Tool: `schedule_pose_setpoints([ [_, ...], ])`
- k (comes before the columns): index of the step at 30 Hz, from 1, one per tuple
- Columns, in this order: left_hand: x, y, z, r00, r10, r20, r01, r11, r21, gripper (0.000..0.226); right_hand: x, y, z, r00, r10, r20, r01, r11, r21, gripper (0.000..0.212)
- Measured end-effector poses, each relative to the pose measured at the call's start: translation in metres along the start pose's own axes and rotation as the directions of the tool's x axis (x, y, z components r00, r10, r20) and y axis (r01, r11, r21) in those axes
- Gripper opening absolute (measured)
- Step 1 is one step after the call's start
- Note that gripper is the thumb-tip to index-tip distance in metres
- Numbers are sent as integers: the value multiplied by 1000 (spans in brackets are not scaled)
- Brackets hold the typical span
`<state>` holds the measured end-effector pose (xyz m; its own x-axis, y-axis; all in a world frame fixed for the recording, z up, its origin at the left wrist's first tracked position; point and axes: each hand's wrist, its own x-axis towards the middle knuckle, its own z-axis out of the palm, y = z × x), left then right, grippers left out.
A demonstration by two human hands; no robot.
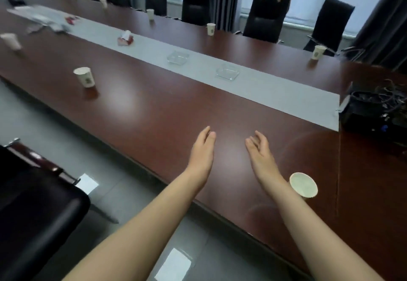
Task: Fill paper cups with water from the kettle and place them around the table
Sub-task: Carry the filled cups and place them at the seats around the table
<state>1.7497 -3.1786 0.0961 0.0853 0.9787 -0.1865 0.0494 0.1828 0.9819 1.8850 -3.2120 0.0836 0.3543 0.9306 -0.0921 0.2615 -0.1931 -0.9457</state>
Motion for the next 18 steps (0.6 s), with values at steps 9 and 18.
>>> schedule_pose_setpoints([
  [9, -49, -3, -206, 908, -70, -413, 31, 995, -99, 38, -47, -74, 176, 899, -120, 422, 148, 988, -35, 51],
  [18, -124, -11, -382, 748, 45, -663, 28, 995, 99, 38, -124, -132, 355, 658, -177, 732, 283, 959, -22, 56],
])
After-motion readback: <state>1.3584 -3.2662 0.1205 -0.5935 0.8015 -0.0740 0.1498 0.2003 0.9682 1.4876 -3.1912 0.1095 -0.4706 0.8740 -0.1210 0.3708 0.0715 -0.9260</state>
